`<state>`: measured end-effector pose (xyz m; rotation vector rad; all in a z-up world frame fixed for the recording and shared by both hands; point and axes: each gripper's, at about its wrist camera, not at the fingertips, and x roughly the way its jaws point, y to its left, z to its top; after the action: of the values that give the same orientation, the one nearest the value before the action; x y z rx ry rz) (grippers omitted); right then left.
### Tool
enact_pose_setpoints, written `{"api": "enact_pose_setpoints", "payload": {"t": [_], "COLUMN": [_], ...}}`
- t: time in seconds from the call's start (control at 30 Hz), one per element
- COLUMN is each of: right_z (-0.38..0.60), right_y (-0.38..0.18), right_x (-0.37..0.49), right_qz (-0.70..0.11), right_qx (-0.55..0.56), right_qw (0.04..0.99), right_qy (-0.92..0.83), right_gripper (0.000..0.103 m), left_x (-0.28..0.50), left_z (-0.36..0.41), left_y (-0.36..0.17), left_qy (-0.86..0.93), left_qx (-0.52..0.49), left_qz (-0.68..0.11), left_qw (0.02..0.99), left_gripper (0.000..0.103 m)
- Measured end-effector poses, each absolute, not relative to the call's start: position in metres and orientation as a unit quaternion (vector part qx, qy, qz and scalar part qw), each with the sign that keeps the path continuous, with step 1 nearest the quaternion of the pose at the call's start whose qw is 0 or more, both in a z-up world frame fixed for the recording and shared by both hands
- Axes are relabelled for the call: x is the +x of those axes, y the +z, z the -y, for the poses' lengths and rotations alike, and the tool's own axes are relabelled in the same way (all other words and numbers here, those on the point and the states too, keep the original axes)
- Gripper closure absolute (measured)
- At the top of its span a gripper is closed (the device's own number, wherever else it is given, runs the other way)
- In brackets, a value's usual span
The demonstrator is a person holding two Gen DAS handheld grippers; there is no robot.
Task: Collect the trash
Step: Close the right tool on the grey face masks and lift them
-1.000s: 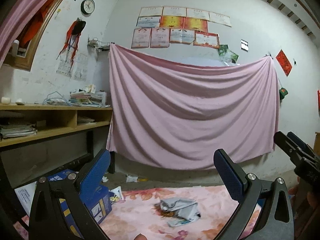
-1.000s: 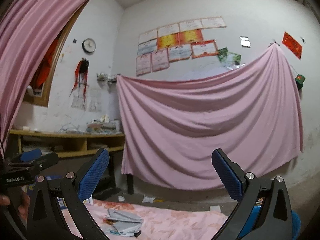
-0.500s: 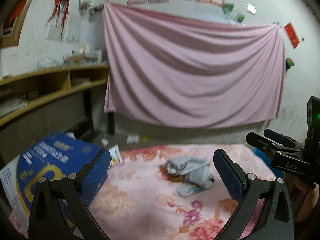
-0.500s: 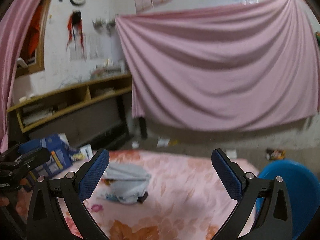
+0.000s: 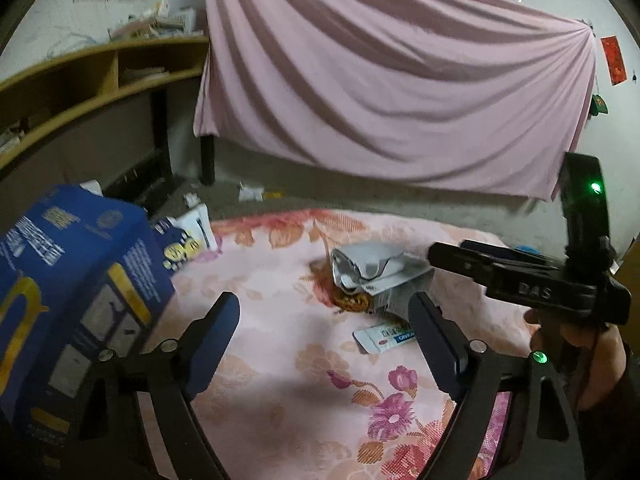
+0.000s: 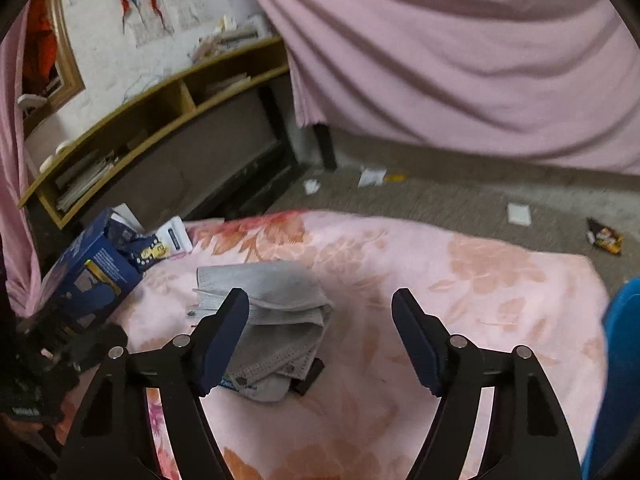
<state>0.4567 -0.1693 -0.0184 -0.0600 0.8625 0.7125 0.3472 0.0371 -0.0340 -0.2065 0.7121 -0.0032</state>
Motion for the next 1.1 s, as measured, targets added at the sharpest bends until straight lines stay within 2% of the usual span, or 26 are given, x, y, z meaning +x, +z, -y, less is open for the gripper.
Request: {"api": "enact_pose_setpoints", "payload": {"t": [0.23,0.3,0.37,0.53,0.57,0.73,0.83,1.1], "right_z": [0.16,0.161,0.162,0.162,0.162,0.17,0.182,0.228], "right_y": [-0.04,-0.041,-0.042,-0.045,-0.044,-0.035,-0.026,-0.009], "right_x": [0.478,0.481,0.483,0.484,0.484,0.477,0.47,0.46], "right_qz": [-0.47,-0.474,-0.477,-0.482,-0.48,-0.459,-0.437,-0.397], "right_qx": [0.004,0.016,0.024,0.031,0.031,0.027,0.02,0.027], "right_qw": [0.802,0.798,0.794,0.786,0.787,0.802,0.821,0.866], "right_qy": [0.367,0.373,0.378,0.386,0.387,0.382,0.367,0.302], "right_gripper": [0.031,0.038,0.06,0.089,0.091,0.096,0.096,0.097], "left_x": [0.364,0.367,0.37,0.374,0.375,0.379,0.382,0.39], "left_z": [-0.044,-0.044,-0.044,-0.04,-0.038,-0.033,-0.025,0.003], "left_y": [-0.049,-0.051,-0.054,-0.057,-0.057,-0.059,-0.061,-0.07], "left_qy": [-0.019,-0.025,-0.029,-0.046,-0.05,-0.073,-0.09,-0.137], "left_qx": [-0.129,-0.132,-0.135,-0.132,-0.131,-0.118,-0.101,-0.048], "left_qz": [-0.392,-0.4,-0.409,-0.42,-0.422,-0.429,-0.437,-0.455], "left_qw": [0.911,0.906,0.902,0.897,0.896,0.893,0.889,0.879], "left_gripper": [0.022,0.022,0.022,0.022,0.022,0.022,0.039,0.04]}}
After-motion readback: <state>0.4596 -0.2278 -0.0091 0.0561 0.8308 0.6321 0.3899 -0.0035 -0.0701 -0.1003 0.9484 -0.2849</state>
